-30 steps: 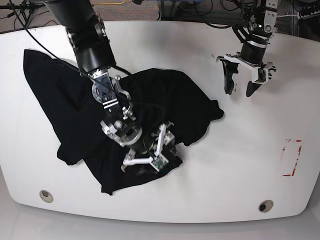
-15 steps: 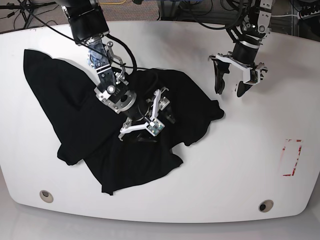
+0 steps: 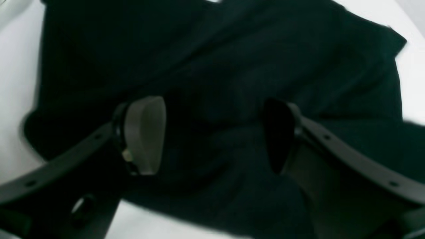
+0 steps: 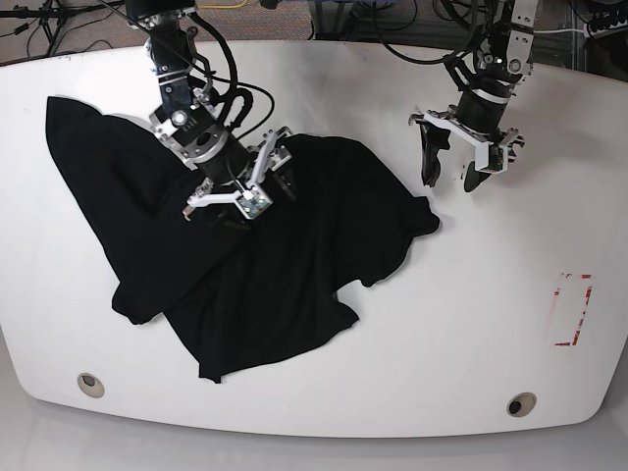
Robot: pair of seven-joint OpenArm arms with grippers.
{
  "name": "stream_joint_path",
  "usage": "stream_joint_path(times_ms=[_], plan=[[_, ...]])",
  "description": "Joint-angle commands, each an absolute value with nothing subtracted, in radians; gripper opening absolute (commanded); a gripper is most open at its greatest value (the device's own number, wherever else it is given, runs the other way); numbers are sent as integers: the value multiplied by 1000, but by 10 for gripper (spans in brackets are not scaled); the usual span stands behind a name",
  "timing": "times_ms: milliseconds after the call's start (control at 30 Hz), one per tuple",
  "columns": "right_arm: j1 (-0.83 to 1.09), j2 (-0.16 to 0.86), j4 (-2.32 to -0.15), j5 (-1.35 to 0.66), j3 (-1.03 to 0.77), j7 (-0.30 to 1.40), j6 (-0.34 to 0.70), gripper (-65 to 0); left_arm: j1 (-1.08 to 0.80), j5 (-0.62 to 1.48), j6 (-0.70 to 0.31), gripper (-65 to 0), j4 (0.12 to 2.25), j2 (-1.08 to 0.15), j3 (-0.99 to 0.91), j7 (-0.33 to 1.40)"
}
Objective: Fold the T-shirt properly
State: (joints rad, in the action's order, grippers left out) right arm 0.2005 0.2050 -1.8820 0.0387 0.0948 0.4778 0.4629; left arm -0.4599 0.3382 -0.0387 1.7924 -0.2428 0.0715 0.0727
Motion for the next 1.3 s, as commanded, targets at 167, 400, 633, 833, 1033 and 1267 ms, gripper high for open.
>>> stream_joint_path(times_ms=[167,400,633,833,1033,1267], plan=[[271,217,-1888,42,-10,434,454,-216,-462,342,-37,-265,1811,-254,72,27],[315,201,-1909,43,-100,401,458,-218,-470,340,-31,-262,1814,-254,74,22],[251,208,-1846,36,-154,403,460,-217,-465,341,-33,-260,1817,-252,70,20],[124,226,-1761,32,-138,460,466,-215,-466,343,-35,-260,1820,-248,70,21],[38,245,-1627,32,-156,512,468,-214,-467,345,-36,-261,1817,-251,68,35],[-10,245,-1557,31,-162,510,467,-214,-466,346,-36,-261,1818,-250,66,39]])
